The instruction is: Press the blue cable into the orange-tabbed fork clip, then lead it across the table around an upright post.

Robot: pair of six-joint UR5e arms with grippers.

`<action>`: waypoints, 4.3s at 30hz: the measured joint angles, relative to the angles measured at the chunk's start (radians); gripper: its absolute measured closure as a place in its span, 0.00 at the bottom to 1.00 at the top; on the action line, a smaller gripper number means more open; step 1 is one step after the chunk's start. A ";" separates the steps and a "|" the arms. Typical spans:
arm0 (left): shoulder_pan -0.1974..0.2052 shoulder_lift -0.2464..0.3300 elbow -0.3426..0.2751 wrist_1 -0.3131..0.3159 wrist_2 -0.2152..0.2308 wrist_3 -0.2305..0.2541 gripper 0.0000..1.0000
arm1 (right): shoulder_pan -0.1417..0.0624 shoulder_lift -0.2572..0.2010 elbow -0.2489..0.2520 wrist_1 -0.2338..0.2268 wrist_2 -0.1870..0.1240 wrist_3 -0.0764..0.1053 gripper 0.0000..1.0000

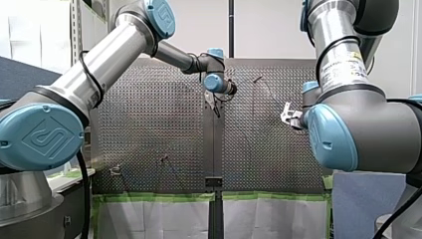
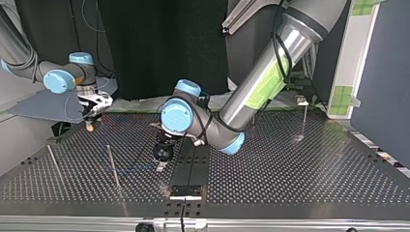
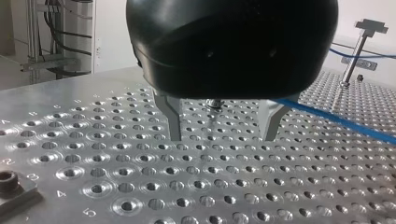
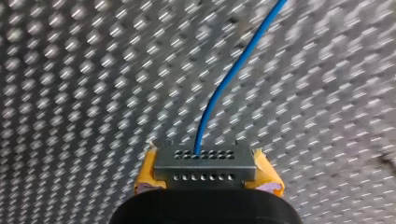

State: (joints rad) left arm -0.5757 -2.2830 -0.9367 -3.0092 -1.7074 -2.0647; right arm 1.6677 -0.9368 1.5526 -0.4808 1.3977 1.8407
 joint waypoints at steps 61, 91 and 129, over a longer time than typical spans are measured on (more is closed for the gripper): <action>-0.003 0.000 0.000 -0.010 -0.035 0.001 0.14 | -0.071 0.464 0.028 -0.259 0.169 -0.028 1.00; -0.012 0.001 0.000 -0.214 -0.077 0.002 0.14 | -0.089 0.506 0.027 -0.275 0.163 -0.057 1.00; 0.000 0.052 0.001 -0.448 -0.003 -0.016 0.14 | -0.085 0.506 0.027 -0.276 0.161 -0.061 1.00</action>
State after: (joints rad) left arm -0.5757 -2.2311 -0.9357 -3.4572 -1.7105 -2.0808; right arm 1.5823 -0.4305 1.5793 -0.7569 1.5587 1.7796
